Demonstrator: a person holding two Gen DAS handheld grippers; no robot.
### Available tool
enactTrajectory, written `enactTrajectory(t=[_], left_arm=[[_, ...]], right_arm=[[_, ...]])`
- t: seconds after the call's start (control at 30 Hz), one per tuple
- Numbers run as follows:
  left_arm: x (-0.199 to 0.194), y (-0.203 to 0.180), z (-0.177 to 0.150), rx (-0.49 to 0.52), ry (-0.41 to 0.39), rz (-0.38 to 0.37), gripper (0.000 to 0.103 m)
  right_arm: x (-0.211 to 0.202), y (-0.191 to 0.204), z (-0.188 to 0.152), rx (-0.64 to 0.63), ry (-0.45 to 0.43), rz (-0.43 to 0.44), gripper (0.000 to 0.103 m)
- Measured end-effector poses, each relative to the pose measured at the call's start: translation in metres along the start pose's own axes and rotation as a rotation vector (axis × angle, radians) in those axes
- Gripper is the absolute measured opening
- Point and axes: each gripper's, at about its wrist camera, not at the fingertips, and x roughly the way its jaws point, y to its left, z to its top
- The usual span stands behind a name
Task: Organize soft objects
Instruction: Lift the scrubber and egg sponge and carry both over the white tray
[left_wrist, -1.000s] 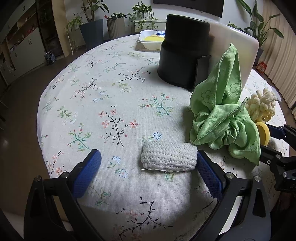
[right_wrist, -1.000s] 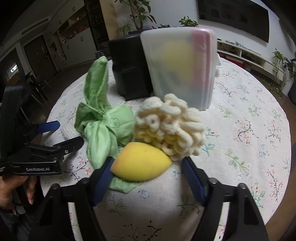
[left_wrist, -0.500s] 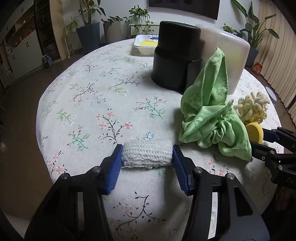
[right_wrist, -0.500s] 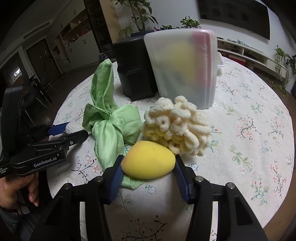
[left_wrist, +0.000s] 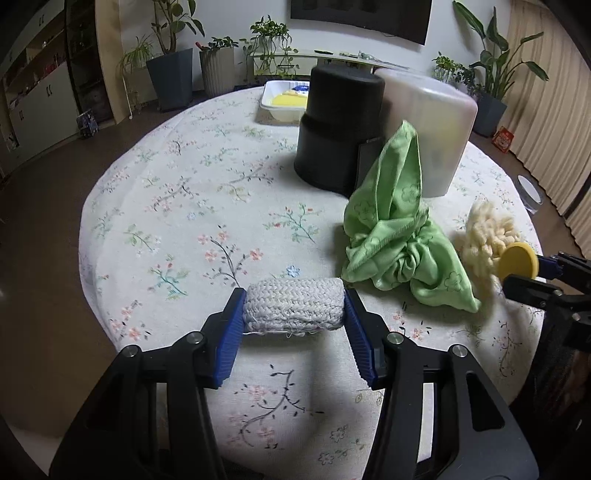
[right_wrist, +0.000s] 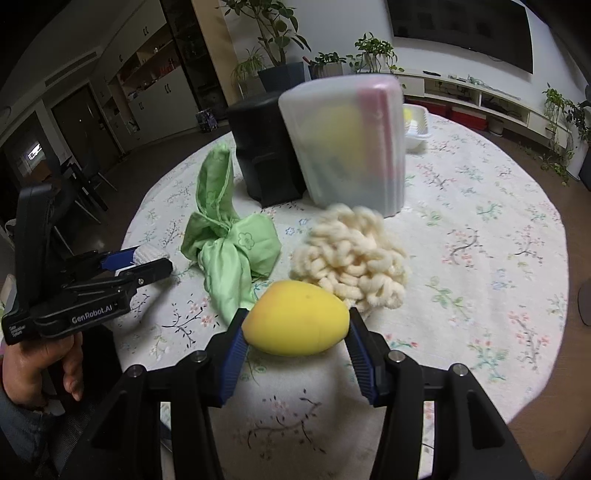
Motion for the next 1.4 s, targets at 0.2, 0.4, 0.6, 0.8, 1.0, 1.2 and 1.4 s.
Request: enactTrajectory(t=[0.2,0.4,0.6,0.8,1.0,1.2,1.4], left_arm=[[-0.01,0.014,0.013,-0.001,-0.016,0.01,0.049],[-0.012,0.017,0.018,-0.001,-0.026,0.009,0.049],[-0.013,0.033,0.027,-0.02,-0.023,0.01,0.049],[-0.019,0.064,0.053,-0.027,-0.039,0.036,0.049],[-0.02,0.087,0.09,-0.017,-0.059,0.058,0.049],[-0.006,0.093,0.137,0.024,-0.074,0.08,0.049],[0.021,0.093,0.192,0.057,-0.08,0.064,0.049]], right_arm=[[-0.022,-0.016,0.006,0.019,0.014,0.024,0.054],[-0.029,-0.016,0.022,0.004,0.01,0.044,0.054],[-0.045,-0.021,0.046,-0.038,-0.014,0.003,0.054],[-0.052,-0.066,0.06,-0.001,-0.013,-0.08,0.054],[-0.057,-0.123,0.079,0.062,-0.016,-0.169,0.054],[-0.05,-0.159,0.114,0.067,-0.018,-0.234,0.054],[-0.03,-0.181,0.166,0.044,-0.026,-0.255,0.055]])
